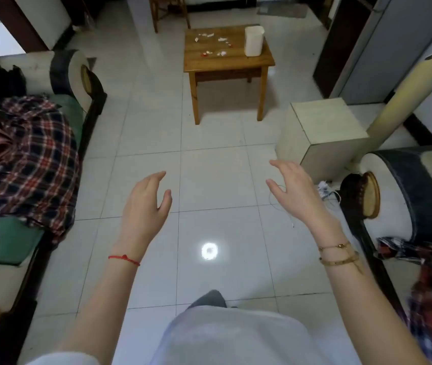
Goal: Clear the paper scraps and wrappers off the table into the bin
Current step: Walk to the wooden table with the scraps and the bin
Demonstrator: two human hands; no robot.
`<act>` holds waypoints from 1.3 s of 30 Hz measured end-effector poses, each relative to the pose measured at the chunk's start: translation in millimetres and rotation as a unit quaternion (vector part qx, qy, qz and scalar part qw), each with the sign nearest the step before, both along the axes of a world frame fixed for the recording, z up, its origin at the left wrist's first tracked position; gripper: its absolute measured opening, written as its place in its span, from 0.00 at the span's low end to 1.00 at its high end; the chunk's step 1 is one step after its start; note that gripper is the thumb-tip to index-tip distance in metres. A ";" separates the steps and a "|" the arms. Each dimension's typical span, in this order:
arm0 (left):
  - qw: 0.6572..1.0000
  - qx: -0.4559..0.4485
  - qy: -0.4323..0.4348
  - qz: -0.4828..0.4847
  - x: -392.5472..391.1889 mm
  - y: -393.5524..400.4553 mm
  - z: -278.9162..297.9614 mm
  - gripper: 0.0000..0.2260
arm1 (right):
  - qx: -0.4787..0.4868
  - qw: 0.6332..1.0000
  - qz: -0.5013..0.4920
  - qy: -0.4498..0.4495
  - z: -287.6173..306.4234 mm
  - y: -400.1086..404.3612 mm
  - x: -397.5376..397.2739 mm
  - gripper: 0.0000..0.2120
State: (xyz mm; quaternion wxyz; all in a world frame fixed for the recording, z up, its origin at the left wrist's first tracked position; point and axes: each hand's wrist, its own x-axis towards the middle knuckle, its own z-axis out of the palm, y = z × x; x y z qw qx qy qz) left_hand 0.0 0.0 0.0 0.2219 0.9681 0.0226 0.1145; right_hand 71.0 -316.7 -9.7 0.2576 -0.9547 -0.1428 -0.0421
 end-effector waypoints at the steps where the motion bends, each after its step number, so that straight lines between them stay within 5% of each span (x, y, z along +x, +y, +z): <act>1: 1.000 -0.003 -0.003 0.007 3.4 -0.2 -1.9 0.19 | 0.007 1.000 -0.004 -0.005 -2.2 -1.1 4.0 0.21; 13: 1.000 -0.001 0.001 0.031 115.1 14.2 -32.6 0.19 | -0.005 1.000 -0.013 0.025 -31.3 6.0 113.4 0.22; 39: 0.999 0.008 0.040 -0.036 667.7 -25.7 -25.6 0.19 | 0.021 0.993 -0.107 0.055 -39.3 -21.8 603.5 0.21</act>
